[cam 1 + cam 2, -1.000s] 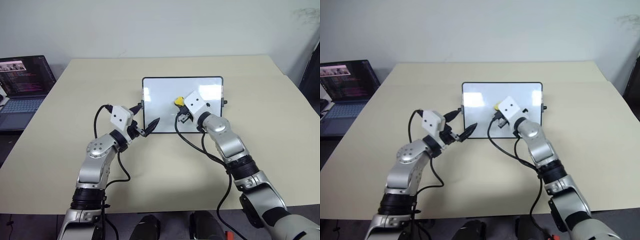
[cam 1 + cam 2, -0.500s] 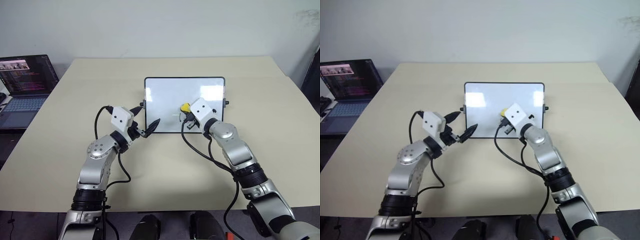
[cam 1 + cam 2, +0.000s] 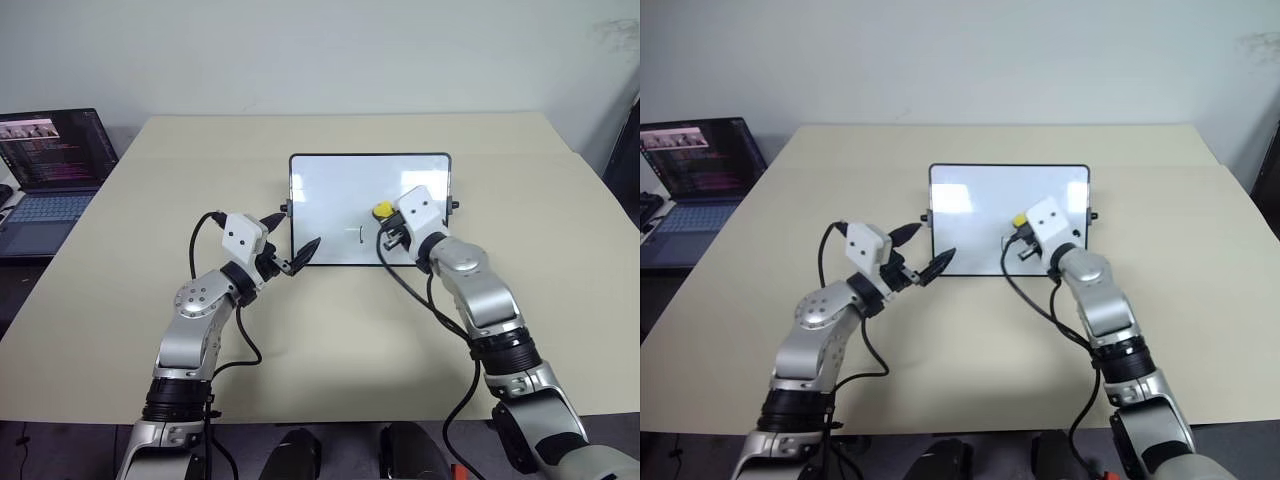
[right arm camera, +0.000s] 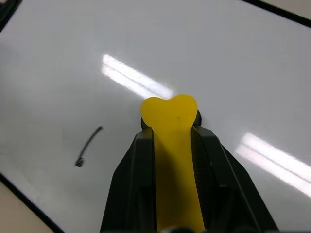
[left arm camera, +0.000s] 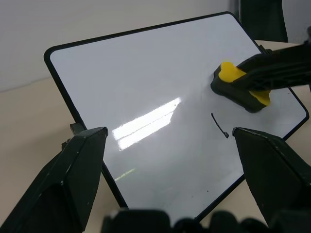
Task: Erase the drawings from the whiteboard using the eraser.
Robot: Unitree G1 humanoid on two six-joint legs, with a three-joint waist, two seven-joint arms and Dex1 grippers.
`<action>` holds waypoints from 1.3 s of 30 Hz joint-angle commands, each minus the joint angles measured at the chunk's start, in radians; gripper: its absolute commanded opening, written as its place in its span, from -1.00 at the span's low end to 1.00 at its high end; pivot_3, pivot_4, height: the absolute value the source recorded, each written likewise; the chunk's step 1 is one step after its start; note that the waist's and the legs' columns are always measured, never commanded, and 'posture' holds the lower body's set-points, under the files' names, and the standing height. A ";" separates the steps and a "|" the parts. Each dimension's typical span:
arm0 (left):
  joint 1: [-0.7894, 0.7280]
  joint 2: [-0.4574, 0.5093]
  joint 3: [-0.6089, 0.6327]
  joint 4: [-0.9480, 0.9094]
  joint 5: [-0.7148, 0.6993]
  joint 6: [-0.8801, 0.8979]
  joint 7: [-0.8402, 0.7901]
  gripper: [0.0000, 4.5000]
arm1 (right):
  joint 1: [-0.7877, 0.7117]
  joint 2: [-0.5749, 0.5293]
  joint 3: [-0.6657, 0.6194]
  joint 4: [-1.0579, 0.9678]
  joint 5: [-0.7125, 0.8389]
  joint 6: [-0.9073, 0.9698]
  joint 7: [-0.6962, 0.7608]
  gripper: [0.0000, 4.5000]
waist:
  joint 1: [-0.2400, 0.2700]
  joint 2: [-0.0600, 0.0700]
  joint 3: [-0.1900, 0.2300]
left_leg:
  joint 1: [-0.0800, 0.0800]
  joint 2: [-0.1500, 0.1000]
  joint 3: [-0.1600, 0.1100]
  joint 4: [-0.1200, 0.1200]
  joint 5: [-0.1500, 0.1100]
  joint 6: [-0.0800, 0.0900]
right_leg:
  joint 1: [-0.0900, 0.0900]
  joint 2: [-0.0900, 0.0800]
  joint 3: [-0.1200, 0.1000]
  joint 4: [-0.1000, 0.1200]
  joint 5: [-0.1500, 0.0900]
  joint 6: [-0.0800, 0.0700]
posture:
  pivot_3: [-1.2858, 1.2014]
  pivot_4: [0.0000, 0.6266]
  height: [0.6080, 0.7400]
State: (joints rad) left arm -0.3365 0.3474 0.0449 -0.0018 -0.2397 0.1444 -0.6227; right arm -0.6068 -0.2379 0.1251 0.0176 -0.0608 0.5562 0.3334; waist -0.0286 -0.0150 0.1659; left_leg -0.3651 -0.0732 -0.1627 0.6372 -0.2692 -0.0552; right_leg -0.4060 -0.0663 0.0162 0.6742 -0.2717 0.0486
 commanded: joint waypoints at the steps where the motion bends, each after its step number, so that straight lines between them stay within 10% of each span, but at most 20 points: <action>1: -0.007 0.005 0.003 -0.040 -0.015 -0.008 -0.004 1.00 | 0.013 -0.017 -0.054 -0.120 0.025 0.058 -0.004 -0.63 | 0.000 0.000 0.000 | 0.000 0.000 0.000 0.000 0.000 0.000 | 0.000 0.000 0.000 0.000 0.000 0.000 | 0.03 -0.52 1.00; 18: -0.030 -0.006 -0.017 -0.028 -0.023 0.000 -0.007 1.00 | 0.273 0.069 -0.225 -0.407 0.153 0.204 -0.121 -0.63 | -0.002 0.000 0.000 | 0.000 0.000 0.000 -0.003 0.000 0.000 | -0.001 -0.003 0.000 -0.002 0.000 0.000 | 0.03 -0.52 1.00; 39: -0.027 -0.011 -0.032 -0.031 -0.023 0.001 -0.011 1.00 | 0.233 0.017 -0.140 -0.399 0.146 0.165 -0.126 -0.63 | -0.003 0.000 0.000 | 0.000 0.000 0.001 -0.003 0.000 0.000 | -0.001 -0.002 0.000 -0.002 0.000 0.000 | 0.03 -0.52 1.00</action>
State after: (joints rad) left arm -0.3588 0.3369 0.0161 -0.0012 -0.2559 0.1485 -0.6271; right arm -0.3377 -0.2121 -0.0381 -0.3491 0.0956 0.7618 0.1972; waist -0.0317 -0.0150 0.1660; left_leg -0.3650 -0.0730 -0.1615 0.6340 -0.2692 -0.0551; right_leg -0.4068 -0.0684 0.0166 0.6726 -0.2719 0.0489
